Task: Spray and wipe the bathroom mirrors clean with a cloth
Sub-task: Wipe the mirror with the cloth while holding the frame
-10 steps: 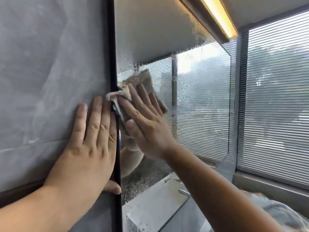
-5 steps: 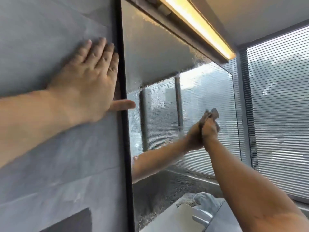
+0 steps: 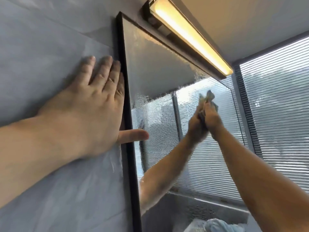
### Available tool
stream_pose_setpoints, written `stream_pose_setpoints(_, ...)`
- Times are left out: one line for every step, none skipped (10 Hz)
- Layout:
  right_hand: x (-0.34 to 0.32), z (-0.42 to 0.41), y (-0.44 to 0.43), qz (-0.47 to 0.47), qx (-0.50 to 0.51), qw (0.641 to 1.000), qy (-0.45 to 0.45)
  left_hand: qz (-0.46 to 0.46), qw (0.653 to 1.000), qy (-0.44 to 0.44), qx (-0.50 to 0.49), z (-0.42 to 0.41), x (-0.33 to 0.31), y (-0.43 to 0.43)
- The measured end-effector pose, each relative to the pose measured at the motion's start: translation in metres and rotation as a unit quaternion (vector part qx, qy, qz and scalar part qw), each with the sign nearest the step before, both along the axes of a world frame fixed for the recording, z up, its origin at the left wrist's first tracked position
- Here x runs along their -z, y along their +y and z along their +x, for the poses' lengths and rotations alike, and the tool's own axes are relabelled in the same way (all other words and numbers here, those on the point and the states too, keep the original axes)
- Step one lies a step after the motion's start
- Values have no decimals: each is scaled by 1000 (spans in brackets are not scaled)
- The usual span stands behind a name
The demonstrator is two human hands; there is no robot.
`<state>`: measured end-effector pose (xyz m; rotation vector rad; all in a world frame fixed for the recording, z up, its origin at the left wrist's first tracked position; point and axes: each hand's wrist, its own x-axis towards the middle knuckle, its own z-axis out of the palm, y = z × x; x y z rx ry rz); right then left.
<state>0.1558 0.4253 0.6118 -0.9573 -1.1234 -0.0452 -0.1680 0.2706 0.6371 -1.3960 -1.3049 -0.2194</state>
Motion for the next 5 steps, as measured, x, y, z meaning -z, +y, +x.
stream_pose_setpoints(-7,-62,-44,100,38,978,-179,-64,994,-10,88,6,4,16)
stream_pose_setpoints(-6,-107,-70,165,58,928,-328,81,992,22,95,-29,9,-12)
stream_pose_setpoints(-23,-153,-98,197,56,887,-414,86,995,17,48,-39,6,-22)
stream_pose_setpoints(-51,-171,-106,195,65,885,-417,99,993,38,51,-32,6,-19)
stream_pose_setpoints(-81,-179,-103,180,70,898,-396,100,991,44,82,-38,6,-17)
